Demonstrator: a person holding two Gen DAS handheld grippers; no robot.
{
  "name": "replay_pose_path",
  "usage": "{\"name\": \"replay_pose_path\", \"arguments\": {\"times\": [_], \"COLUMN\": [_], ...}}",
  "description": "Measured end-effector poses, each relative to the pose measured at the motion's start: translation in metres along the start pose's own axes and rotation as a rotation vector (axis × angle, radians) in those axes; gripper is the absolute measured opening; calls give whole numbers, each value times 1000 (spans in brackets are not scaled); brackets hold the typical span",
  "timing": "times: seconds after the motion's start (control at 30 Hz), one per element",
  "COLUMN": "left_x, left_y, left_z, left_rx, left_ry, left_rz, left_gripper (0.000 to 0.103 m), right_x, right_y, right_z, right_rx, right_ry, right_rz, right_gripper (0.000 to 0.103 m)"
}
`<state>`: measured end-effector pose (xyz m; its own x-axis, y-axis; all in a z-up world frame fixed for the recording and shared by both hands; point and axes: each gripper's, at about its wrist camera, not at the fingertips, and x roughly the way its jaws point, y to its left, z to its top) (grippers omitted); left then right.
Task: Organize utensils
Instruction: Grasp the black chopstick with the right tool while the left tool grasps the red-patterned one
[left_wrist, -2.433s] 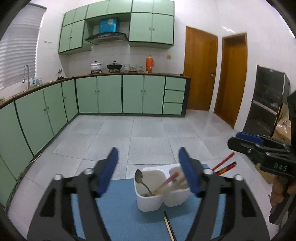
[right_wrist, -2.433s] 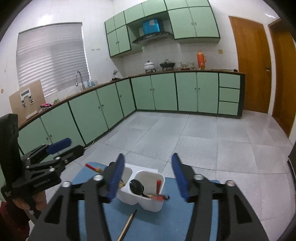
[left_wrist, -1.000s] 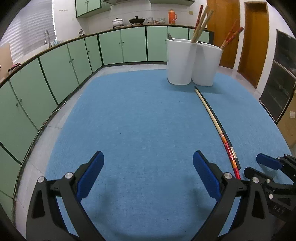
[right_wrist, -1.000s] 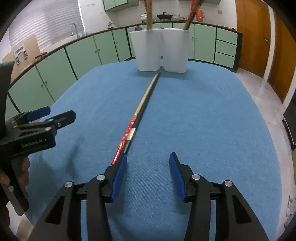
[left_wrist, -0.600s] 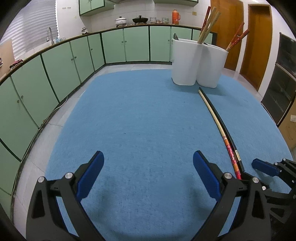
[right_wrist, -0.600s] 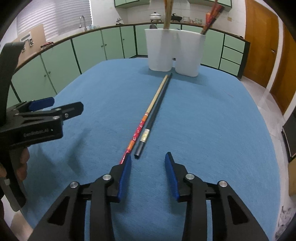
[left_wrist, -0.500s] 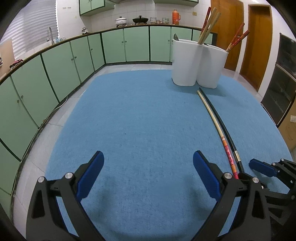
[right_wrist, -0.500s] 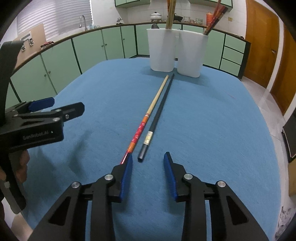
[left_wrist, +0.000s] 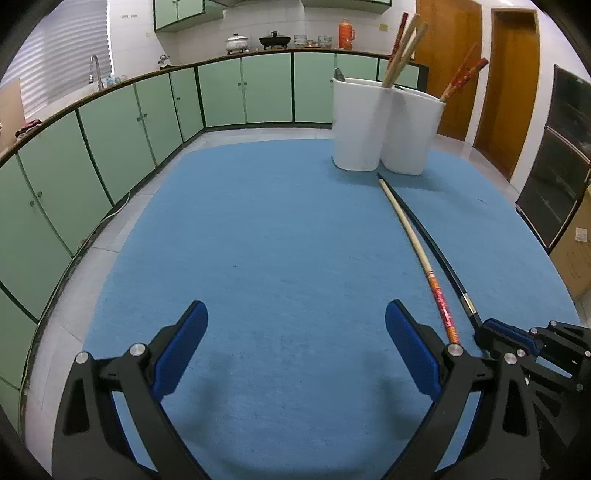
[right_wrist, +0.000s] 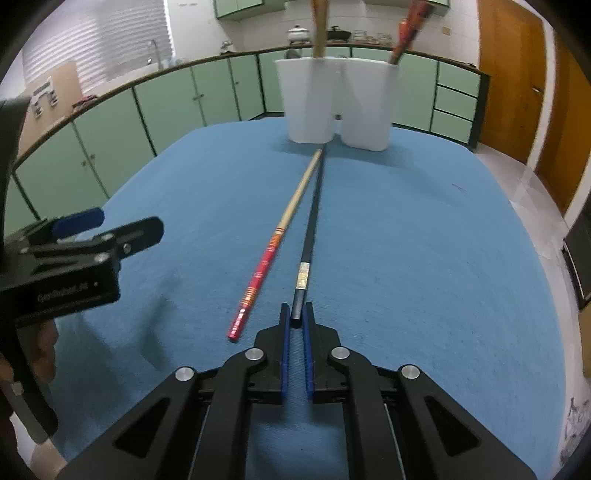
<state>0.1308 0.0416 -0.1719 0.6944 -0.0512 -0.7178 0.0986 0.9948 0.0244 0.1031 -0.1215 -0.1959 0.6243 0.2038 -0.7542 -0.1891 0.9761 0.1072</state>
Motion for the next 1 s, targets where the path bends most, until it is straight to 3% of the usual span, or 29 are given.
{"name": "replay_pose_path", "arguments": {"times": [0.33,0.53,0.6,0.63,0.67,0.9,1.0], "left_x": [-3,-5,-4,-2,-1,5,6], "left_y": [-31,-54,-61,-63,-65,-79,-87], "left_z": [-11,-19,-21,-23,-24,-31,-31], "left_rx": [7,18,15,13,9,16,21], "left_ry": [19,40,54,69,80,99,98], "left_rz": [-62,-118,-133,-138,-144,-157,-163], "left_gripper": [94,93,84,72,67,58,49], "right_x": [-22,-25,-26,-25,-25,-27,-28], "right_y": [-48,-69,-73,-75,-76,-79,-81], "right_z": [-19,-20,-20,-20,-20,-23,-24], "right_rx": [136,180,190,197,202,193,192], "right_ry": [-17,-22,-24,-25,-27,-32,-30], "right_rz": [-99,-113,-107,-99,-91,-37,14], "right_gripper": [6,7,7,7,7,7,9]}}
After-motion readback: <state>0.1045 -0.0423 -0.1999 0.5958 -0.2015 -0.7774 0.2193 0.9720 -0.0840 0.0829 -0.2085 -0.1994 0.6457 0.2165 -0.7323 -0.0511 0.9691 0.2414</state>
